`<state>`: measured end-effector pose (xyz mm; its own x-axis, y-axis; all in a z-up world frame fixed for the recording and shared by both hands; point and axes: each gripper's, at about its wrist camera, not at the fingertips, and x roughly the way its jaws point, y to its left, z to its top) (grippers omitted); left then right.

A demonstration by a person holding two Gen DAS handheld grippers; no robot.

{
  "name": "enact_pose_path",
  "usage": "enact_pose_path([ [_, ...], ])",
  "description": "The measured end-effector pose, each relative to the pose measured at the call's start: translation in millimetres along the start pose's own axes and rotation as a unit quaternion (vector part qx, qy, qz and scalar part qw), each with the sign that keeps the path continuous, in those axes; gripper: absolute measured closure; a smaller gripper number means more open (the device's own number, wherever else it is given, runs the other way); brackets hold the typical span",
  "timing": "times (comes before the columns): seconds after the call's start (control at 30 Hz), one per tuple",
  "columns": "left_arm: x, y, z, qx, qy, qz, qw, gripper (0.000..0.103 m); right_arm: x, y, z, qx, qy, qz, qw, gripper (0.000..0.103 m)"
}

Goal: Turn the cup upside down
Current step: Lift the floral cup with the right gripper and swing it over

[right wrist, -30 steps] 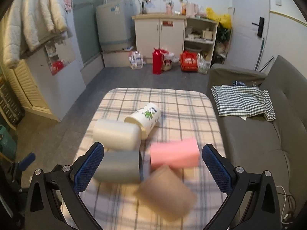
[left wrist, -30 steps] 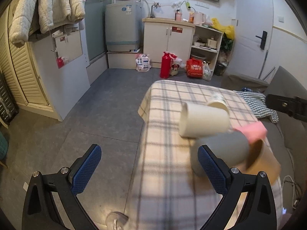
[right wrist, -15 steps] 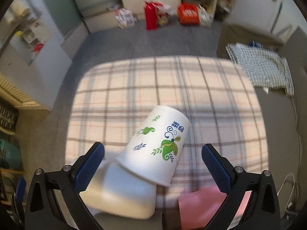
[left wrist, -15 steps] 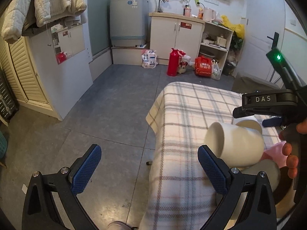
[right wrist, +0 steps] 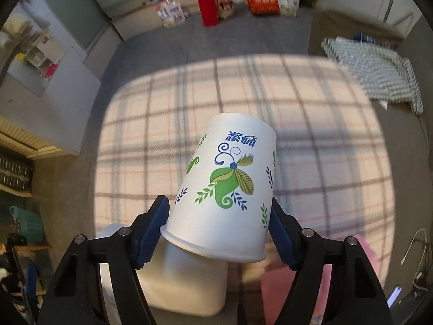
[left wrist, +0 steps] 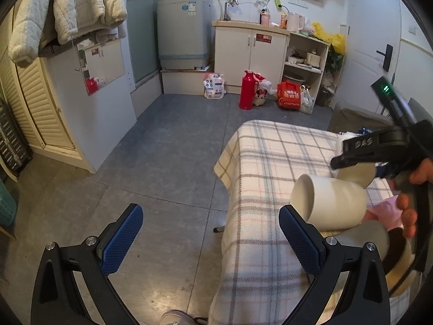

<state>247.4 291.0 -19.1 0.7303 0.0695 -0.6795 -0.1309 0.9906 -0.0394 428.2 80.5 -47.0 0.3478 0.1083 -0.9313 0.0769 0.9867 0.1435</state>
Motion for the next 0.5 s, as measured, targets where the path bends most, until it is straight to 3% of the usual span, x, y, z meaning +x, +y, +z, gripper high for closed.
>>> enact_pose_path([
  [0.23,-57.7,-6.6,12.0,0.001,-0.024,-0.011,0.9997,0.0,-105.7,1.7,-17.2,-0.03,-0.07,0.012,0.997,0.032],
  [0.5,-143.0,-14.4,1.1,0.012,-0.056,-0.023,0.9981,0.0,-208.8,-8.4,-103.0,-0.061,-0.11,0.05,0.991,0.032],
])
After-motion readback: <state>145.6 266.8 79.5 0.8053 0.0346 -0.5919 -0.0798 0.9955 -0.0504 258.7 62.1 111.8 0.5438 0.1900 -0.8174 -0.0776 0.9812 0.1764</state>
